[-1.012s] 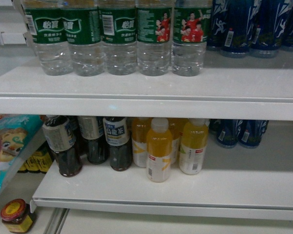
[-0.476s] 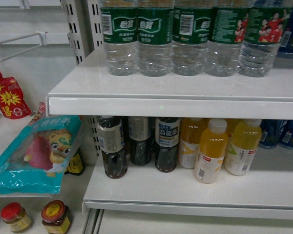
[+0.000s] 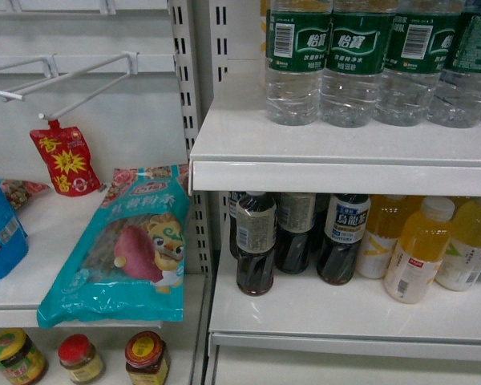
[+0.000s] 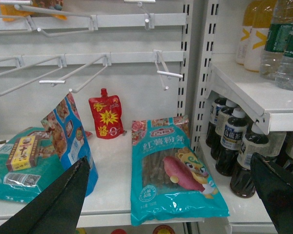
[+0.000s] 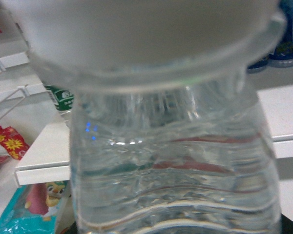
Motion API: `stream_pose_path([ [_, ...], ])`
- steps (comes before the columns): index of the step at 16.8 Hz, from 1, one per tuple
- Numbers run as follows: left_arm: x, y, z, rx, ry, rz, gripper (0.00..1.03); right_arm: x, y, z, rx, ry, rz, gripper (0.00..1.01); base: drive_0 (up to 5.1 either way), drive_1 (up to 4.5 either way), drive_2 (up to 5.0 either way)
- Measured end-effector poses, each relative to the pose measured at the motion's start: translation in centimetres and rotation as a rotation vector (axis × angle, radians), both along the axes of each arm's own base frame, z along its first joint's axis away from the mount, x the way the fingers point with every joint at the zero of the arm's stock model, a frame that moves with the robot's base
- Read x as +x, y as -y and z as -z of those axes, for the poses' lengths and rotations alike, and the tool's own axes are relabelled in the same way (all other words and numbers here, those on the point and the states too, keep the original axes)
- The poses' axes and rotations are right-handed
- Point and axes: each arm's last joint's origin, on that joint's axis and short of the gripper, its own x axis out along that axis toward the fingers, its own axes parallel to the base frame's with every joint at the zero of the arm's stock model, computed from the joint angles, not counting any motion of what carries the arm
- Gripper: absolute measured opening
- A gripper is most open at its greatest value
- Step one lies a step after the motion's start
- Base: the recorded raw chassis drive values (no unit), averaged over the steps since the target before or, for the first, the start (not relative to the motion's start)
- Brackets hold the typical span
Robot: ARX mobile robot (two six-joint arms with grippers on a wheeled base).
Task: Move water from second to third shelf
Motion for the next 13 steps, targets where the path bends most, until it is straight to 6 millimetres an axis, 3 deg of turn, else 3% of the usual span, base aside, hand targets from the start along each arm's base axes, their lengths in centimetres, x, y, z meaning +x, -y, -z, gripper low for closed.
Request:
stream_pose_path([
  [11, 0.0, 0.0, 0.0, 0.0, 0.0, 0.003, 0.98, 0.0, 0.1, 0.1, -0.004, -0.008, 0.025, 0.44, -4.6, 2.34, 2.3],
  [13, 0.0, 0.0, 0.0, 0.0, 0.0, 0.003, 0.98, 1.0, 0.2, -0.5, -0.042, 0.078, -0.083, 0.44, -4.6, 2.34, 2.3],
])
